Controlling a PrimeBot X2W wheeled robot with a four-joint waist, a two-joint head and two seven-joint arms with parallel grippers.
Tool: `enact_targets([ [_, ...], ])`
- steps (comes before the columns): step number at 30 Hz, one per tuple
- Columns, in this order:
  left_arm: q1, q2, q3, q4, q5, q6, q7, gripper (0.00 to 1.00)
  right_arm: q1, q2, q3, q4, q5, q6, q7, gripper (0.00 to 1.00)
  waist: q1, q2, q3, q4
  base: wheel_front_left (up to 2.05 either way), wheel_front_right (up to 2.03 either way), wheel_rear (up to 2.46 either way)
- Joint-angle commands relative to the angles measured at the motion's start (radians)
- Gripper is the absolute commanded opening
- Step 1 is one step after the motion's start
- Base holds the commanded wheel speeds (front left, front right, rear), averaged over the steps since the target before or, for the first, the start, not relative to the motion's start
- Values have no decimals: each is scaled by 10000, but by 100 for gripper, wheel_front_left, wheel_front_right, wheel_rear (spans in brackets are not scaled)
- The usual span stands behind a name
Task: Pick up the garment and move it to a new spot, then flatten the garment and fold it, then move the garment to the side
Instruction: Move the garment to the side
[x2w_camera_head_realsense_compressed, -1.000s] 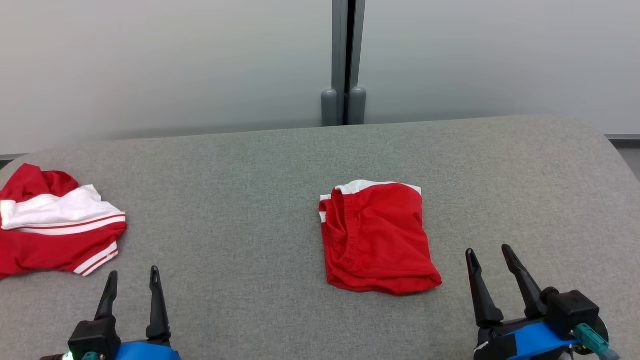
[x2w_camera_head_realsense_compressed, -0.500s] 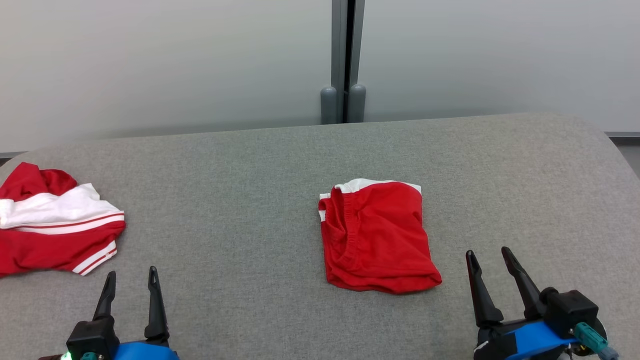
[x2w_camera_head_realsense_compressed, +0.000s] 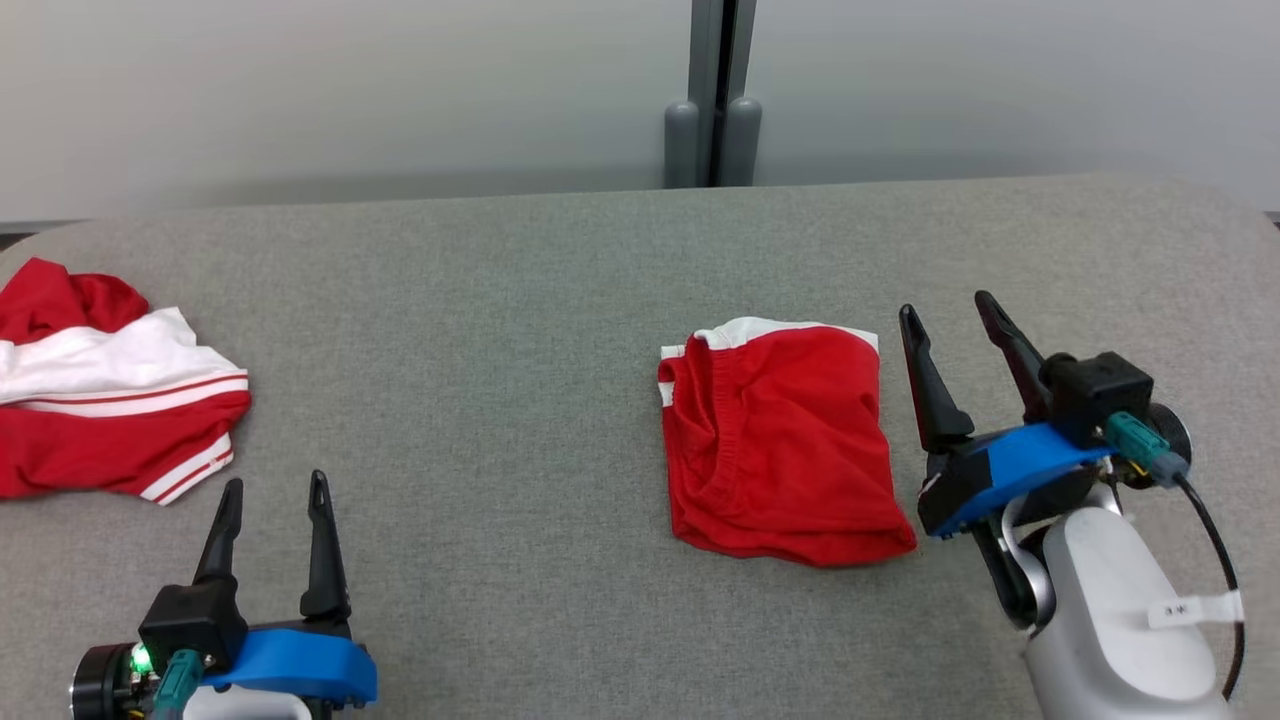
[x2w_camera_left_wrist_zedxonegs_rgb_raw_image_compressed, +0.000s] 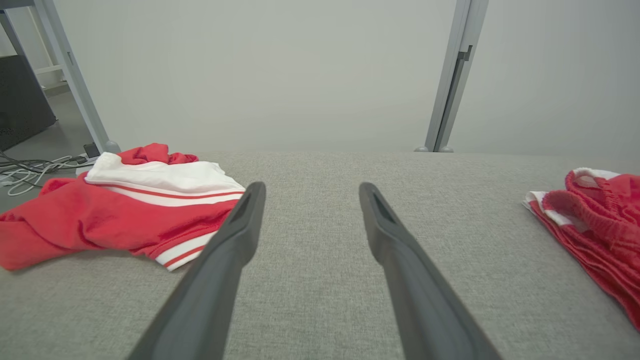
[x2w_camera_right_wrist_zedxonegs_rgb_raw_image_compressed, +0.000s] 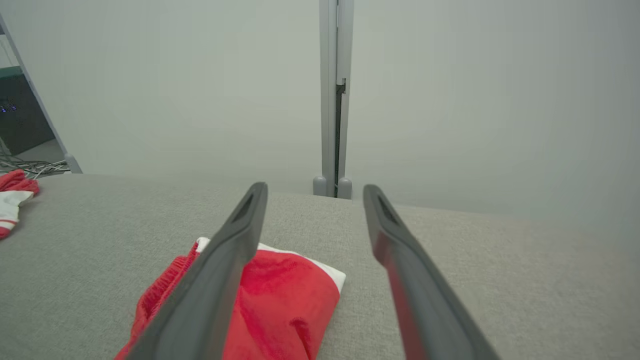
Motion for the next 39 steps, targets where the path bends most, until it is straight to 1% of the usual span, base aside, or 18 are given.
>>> enact_targets([
  [1, -192, 2, -26, -28, -70, 7, -46, 100, -352, 3, 48, 349, -112, 3, 105, 100, -1, -2, 219, 161, 0, 0, 0],
  [4, -374, -12, -45, -28, -88, 18, -46, 100, -812, 28, 104, 1264, -240, 1, 316, 100, -1, -2, 474, 289, 0, 0, 0],
  [13, -783, -46, -127, -57, -142, 40, -46, 100, -1469, 101, -268, 3708, -407, 1, 118, 100, -1, -2, 1117, 625, 0, 0, 0],
  [19, -815, -66, -112, -77, -120, 54, -46, 100, -1692, 143, -238, 4922, -95, 1, -148, 100, -1, -2, 1299, 658, 0, 0, 0],
  [20, -815, -66, -112, -77, -120, 54, -46, 100, -1692, 143, -238, 4922, -95, 1, -148, 100, -1, -2, 1299, 658, 0, 0, 0],
  [23, -894, -71, -146, -37, -110, 49, -46, 100, -1733, 151, 231, 5401, 558, 3, -238, 100, -1, -2, 1338, 674, 0, 0, 0],
  [27, -977, -79, -187, 16, -121, 31, -46, 100, -1802, 162, 1067, 5664, 1581, 3, -401, 100, -1, -2, 1367, 657, 0, 0, 0],
  [29, -993, -84, -206, 11, -128, 20, -46, 100, -1863, 162, 1363, 5799, 1805, 3, -456, 100, -1, -2, 1393, 640, 0, 0, 0],
  [30, -1012, -82, -214, 5, -130, 13, -46, 100, -1900, 165, 1505, 5874, 1930, 3, -473, 47, -1, -2, 1405, 635, 0, 0, 0],
  [31, -1025, -81, -213, 4, -134, 10, -46, 100, -1969, 171, 1623, 5948, 2019, 3, -505, 33, -1, -2, 1416, 627, 0, 0, 0],
  [32, -1033, -78, -210, 0, -140, 9, -46, 100, -2048, 173, 1707, 6007, 2043, 3, -533, 0, -1, -2, 1427, 616, 0, 0, 0],
  [35, -1026, -85, -194, -14, -153, 13, -46, 100, -2350, 157, 1651, 6093, 1770, 1, -664, 0, -1, -2, 1444, 571, 0, 0, 0],
  [39, -968, -89, -160, -153, -181, 16, -46, 100, -2754, -279, 1533, 5894, 1007, 0, -742, 0, -1, -2, 1485, 481, 0, 0, 0],
])
